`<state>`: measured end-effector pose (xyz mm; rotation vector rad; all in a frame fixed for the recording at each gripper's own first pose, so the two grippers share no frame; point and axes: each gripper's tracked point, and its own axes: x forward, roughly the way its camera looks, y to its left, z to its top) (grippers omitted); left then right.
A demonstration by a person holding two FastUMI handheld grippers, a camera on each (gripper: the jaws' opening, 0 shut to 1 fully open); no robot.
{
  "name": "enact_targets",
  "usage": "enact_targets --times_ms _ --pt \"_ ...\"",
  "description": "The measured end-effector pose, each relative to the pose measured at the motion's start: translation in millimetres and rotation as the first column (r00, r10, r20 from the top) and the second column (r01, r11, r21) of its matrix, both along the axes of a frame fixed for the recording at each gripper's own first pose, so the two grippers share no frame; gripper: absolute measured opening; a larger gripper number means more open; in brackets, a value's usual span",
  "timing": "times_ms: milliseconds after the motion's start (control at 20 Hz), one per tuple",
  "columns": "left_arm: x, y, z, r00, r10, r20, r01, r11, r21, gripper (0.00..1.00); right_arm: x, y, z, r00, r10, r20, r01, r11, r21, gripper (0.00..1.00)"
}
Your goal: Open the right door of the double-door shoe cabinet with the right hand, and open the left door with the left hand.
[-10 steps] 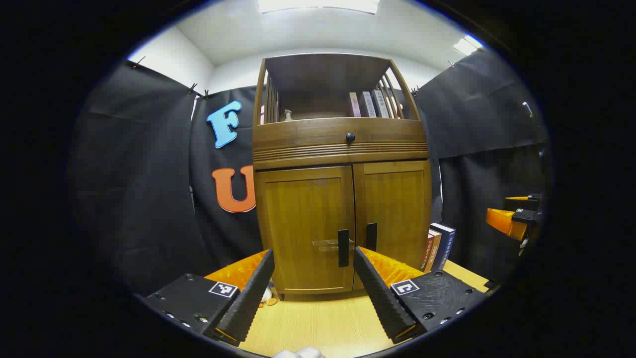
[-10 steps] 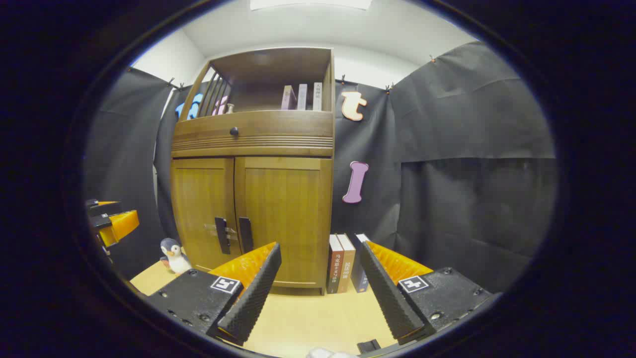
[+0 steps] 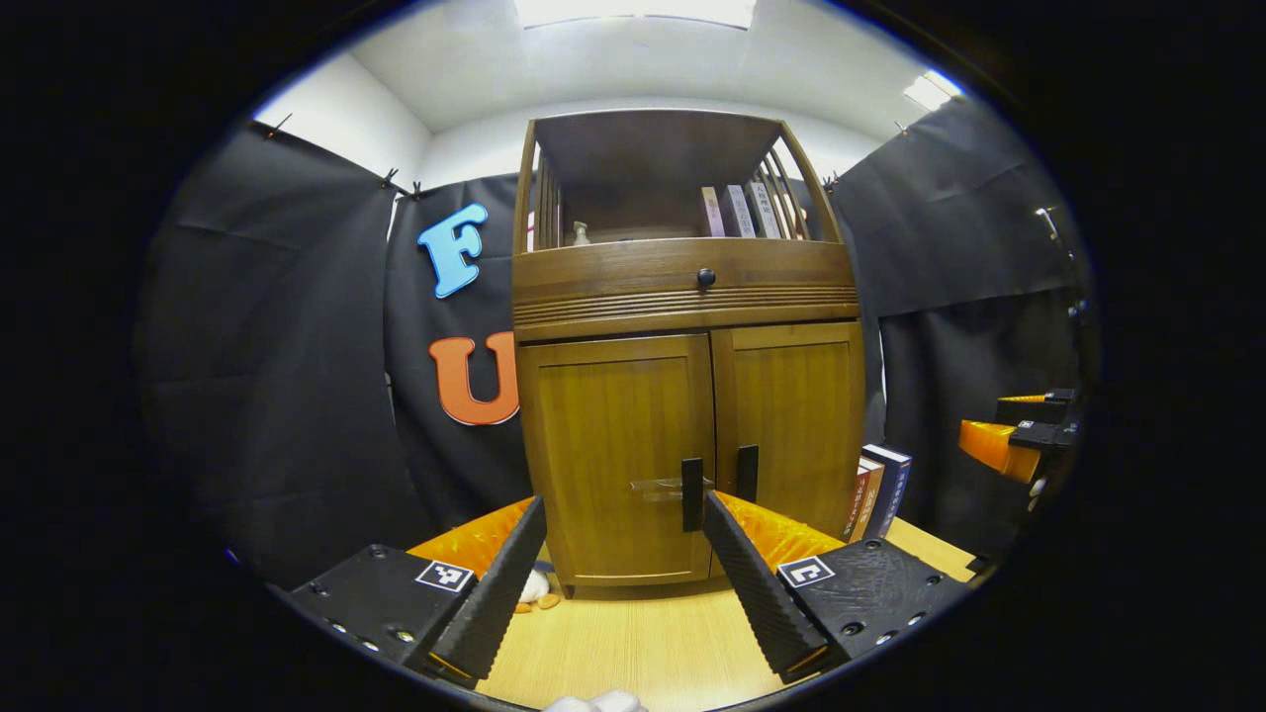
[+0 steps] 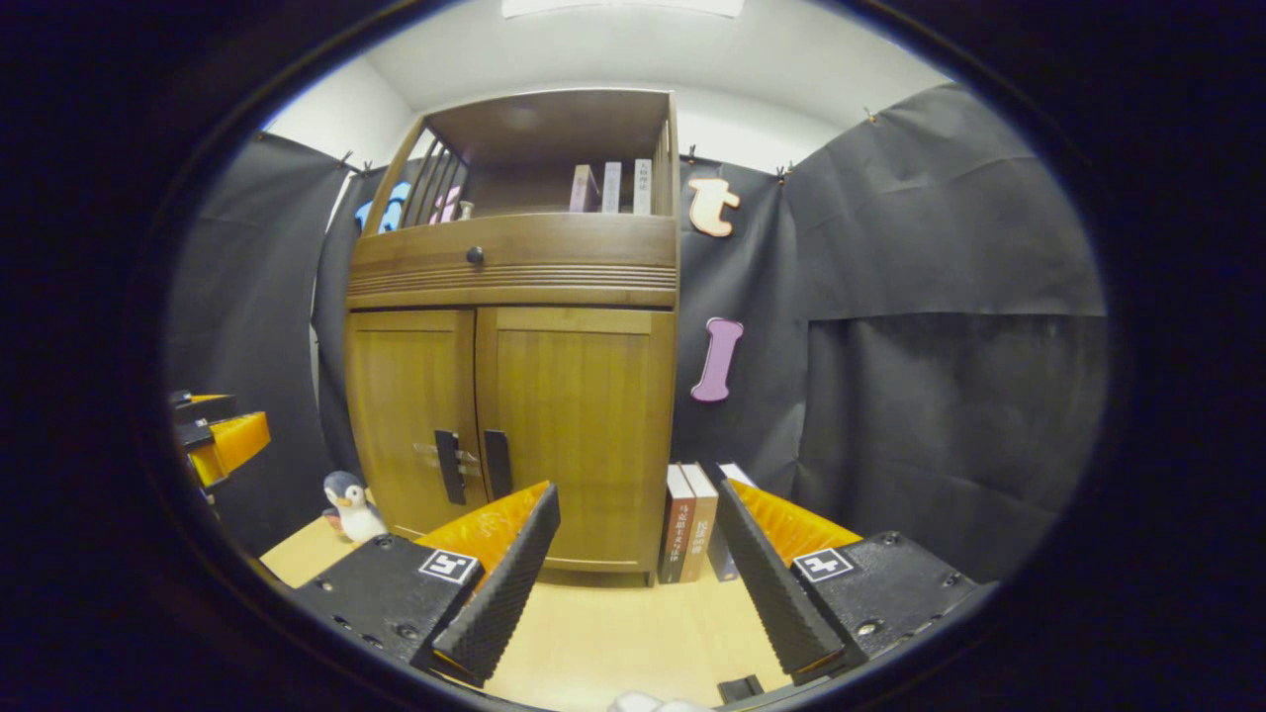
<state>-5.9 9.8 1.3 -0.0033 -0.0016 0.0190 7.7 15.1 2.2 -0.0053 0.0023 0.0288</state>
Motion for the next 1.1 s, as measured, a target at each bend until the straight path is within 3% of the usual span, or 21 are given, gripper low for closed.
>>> enact_targets --times_ms 650,1100 --pt "-27.3 19.0 -1.5 0.999 0.039 -0.033 -0.039 0.999 -0.002 0.96 46.2 36.9 -46.3 0.995 0.066 -0.074 -0.067 0.998 -0.01 1.0" --pt "-54.7 38.2 1.0 0.99 0.126 -0.062 -0.126 0.992 -0.008 0.96 115.5 102.1 -71.6 0.982 0.166 -0.091 -0.167 0.986 -0.002 1.0"
